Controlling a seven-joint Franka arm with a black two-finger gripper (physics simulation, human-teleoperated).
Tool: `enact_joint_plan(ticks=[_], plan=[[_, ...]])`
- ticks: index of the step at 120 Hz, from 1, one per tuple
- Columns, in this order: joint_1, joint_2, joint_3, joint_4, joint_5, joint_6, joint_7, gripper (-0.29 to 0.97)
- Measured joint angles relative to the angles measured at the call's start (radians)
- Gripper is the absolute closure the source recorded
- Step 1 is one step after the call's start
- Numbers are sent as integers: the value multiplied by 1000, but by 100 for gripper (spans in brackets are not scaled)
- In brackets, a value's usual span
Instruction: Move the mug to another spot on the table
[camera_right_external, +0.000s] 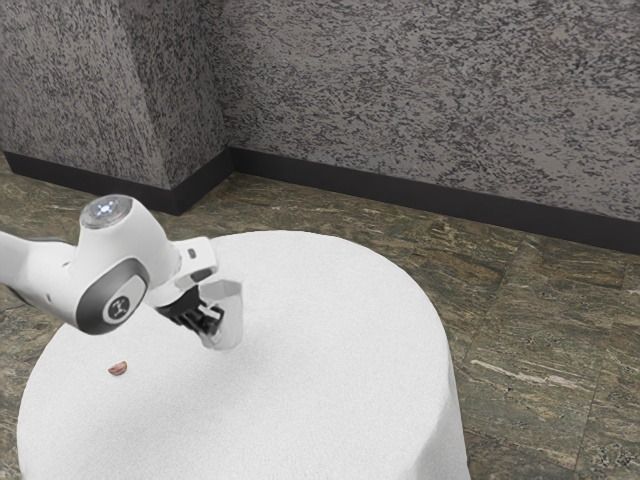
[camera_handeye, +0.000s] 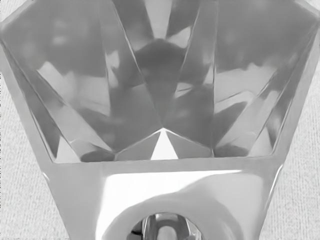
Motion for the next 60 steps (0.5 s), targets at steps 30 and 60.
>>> enact_joint_plan(ticks=[30, 60], plan=[[17, 34, -1, 4, 3, 29, -21, 74], [45, 72, -4, 6, 1, 71, -29, 74]])
